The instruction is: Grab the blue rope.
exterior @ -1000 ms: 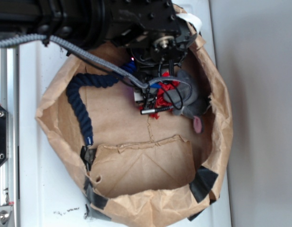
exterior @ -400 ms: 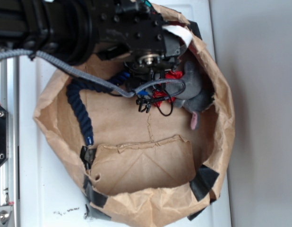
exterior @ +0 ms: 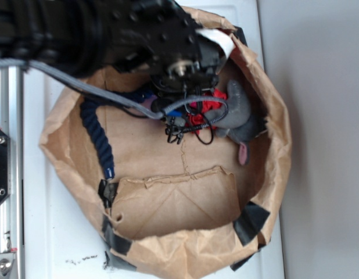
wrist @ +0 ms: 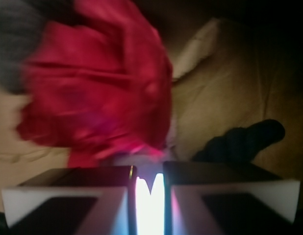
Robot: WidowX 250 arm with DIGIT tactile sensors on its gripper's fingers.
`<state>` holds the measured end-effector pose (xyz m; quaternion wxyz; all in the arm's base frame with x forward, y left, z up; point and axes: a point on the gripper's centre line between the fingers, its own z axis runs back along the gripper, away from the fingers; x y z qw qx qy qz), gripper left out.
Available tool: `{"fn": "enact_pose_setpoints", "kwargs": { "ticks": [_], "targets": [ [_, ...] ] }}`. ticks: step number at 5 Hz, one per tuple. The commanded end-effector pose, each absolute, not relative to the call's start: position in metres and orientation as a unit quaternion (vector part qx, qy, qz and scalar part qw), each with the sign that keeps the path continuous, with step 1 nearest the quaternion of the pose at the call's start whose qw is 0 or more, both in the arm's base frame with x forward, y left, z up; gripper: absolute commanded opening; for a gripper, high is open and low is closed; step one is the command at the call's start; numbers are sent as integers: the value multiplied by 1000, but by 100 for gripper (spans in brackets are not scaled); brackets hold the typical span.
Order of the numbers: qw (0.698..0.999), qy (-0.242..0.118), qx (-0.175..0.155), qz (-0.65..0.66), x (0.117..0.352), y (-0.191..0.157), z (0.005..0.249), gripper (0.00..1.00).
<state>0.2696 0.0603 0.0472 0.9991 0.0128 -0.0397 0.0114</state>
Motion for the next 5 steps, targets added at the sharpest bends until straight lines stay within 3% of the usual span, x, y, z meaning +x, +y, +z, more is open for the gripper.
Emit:
{"fn": "enact_pose_setpoints", "kwargs": {
  "ticks": [1, 2, 4, 5],
  "targets": [
    [996, -55, -50, 54, 217, 49, 103, 100],
    [995, -42, -48, 71, 219, 54, 100, 100],
    [995, -29, -32, 86, 248, 72, 82, 100],
    [997, -17, -9, 74, 264, 83, 65, 100]
  ]
}}
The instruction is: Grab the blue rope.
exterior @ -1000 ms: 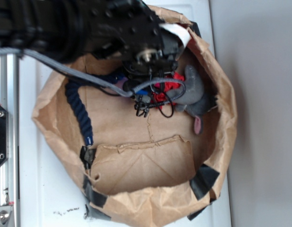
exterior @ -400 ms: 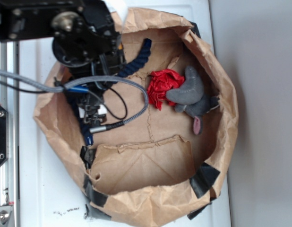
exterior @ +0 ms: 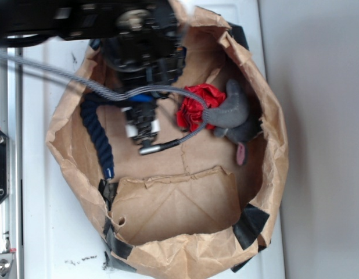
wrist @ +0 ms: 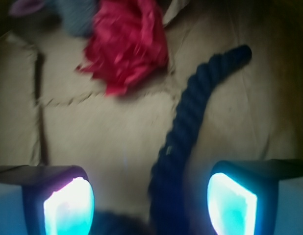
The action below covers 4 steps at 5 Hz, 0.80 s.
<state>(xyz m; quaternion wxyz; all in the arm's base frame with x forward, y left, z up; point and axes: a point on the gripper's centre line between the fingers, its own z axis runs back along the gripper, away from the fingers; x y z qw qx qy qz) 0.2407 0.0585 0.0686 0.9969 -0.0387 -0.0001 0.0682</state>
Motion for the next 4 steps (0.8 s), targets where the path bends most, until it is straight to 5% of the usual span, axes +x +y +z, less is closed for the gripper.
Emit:
{"fn": "enact_pose_setpoints", "kwargs": {
  "ticks": [1, 2, 4],
  "targets": [
    [998, -5, 9, 55, 272, 87, 46, 100],
    [999, -25, 15, 43, 270, 87, 50, 0],
    [996, -81, 21, 40, 267, 97, 75, 0]
  ]
}}
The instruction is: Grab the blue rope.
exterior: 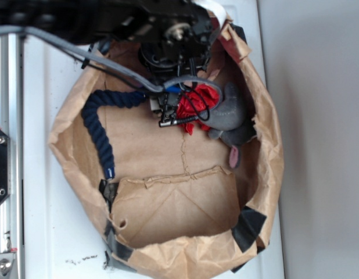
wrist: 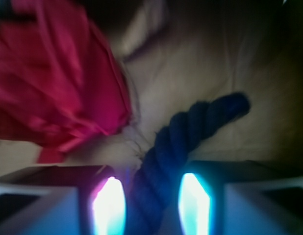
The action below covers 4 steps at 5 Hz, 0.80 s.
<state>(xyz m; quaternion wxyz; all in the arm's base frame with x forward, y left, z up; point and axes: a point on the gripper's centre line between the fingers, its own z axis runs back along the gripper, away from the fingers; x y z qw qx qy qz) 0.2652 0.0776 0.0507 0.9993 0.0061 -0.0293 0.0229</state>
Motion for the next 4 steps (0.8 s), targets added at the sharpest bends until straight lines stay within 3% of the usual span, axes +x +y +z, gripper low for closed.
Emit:
{"fn": "enact_pose_setpoints", "kwargs": {
  "ticks": [1, 2, 3, 4],
  "targets": [
    [994, -95, 21, 42, 267, 87, 71, 0],
    [995, -95, 12, 42, 217, 59, 87, 0],
    [996, -73, -33, 44, 217, 68, 104, 100],
    [996, -73, -33, 44, 217, 68, 104, 100]
  ]
}}
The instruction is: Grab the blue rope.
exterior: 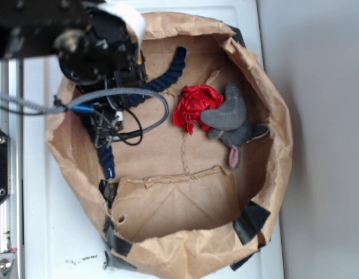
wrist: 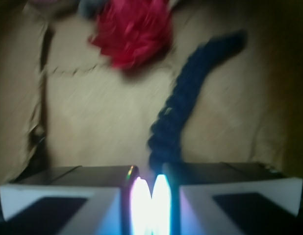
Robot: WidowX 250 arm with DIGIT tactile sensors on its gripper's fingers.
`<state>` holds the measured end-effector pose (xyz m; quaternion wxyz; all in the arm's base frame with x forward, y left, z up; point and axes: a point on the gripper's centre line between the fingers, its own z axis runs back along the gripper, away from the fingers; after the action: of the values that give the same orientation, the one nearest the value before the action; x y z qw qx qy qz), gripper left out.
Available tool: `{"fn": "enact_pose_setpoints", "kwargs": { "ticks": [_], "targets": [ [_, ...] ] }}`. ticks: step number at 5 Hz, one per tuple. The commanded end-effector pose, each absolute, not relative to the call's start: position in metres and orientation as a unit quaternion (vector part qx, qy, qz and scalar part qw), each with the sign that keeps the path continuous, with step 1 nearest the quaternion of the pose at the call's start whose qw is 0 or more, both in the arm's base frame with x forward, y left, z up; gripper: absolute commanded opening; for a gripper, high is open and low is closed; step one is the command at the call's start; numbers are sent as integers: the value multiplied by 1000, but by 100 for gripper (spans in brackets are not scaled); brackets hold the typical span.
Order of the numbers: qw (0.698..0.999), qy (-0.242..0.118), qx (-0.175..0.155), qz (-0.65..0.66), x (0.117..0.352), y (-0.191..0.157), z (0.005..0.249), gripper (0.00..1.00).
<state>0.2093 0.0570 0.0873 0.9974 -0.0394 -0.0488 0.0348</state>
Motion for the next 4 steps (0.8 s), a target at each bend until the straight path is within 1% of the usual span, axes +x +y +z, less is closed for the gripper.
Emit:
{"fn": "enact_pose_setpoints", "kwargs": {
  "ticks": [1, 2, 3, 4],
  "targets": [
    [996, -73, -33, 44, 217, 68, 104, 100],
    [996, -73, -33, 44, 217, 68, 104, 100],
    [995, -79, -38, 56, 235, 66, 98, 100],
    [996, -51, -42, 63, 243, 66, 81, 100]
  ]
}}
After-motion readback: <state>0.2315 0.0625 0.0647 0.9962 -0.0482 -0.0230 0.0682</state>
